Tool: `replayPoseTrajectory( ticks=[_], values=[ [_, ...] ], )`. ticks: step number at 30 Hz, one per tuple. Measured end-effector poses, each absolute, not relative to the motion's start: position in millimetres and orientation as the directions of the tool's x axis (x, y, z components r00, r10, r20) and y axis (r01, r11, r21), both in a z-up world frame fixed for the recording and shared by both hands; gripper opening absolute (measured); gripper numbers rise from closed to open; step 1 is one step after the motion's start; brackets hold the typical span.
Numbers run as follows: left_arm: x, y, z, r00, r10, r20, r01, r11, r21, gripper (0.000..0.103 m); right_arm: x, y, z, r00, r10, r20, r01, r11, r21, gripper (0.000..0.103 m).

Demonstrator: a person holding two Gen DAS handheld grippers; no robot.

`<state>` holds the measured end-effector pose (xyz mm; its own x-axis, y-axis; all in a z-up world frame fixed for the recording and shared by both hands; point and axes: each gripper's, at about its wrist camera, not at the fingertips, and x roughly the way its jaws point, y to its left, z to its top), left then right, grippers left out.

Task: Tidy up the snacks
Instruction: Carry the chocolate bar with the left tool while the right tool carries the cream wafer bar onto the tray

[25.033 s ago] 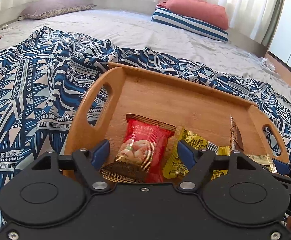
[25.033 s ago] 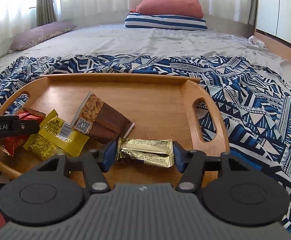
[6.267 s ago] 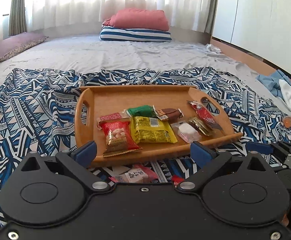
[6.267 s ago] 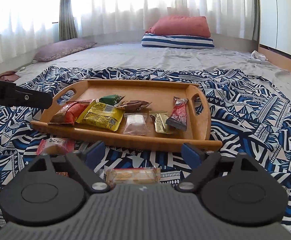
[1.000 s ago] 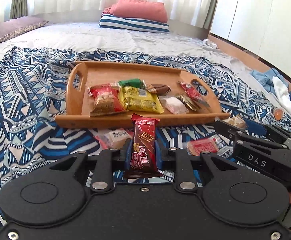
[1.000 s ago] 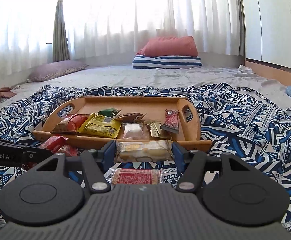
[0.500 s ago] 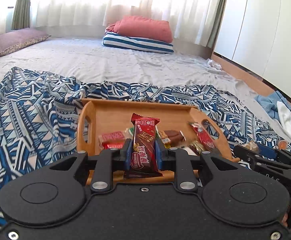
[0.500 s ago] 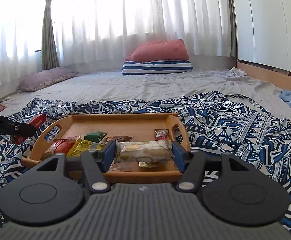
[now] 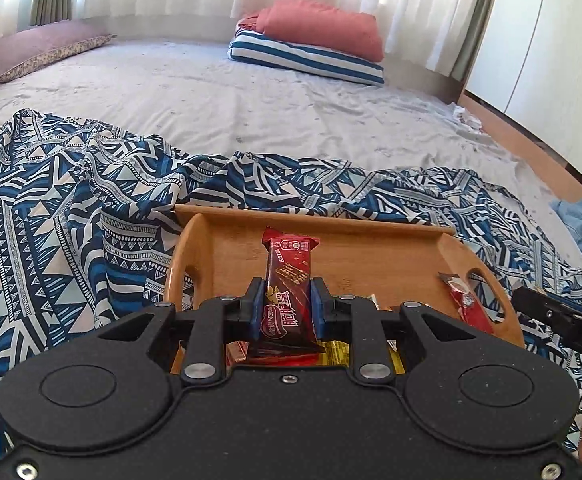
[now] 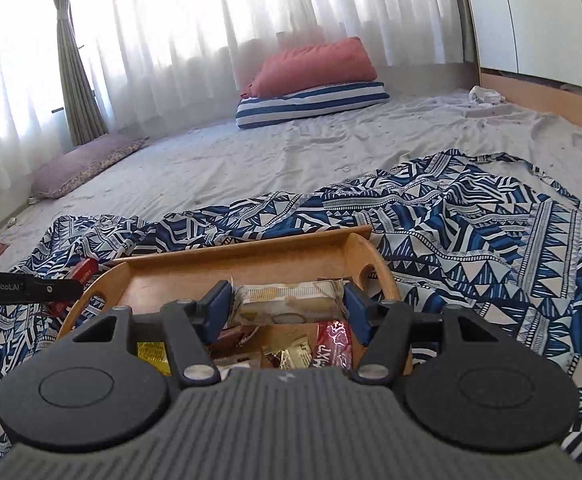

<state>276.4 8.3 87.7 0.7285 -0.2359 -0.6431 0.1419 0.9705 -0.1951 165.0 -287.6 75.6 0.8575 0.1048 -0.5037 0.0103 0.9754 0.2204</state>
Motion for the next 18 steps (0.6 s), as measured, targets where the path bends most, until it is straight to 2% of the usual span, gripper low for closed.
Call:
replayPoseTrajectory(
  ticks=[3,13,18],
  values=[
    [292,6,74,0.722,-0.218,-0.657,0.119,0.974,-0.192,0.022,183,-285,69,0.847,0.112,-0.52,0.001,0.977,0.212,0.064],
    [320,3,33,0.698,-0.166,-0.697,0.071,0.984,-0.163,0.023,222,-259,29,0.818,0.056,-0.573,-0.03,0.998,0.054,0.064],
    [324,6,25,0.692,-0.16,-0.704,0.056,0.984,-0.168,0.022,226,-254,16,0.813,0.054,-0.58,-0.041,0.998,0.037,0.064]
  ],
)
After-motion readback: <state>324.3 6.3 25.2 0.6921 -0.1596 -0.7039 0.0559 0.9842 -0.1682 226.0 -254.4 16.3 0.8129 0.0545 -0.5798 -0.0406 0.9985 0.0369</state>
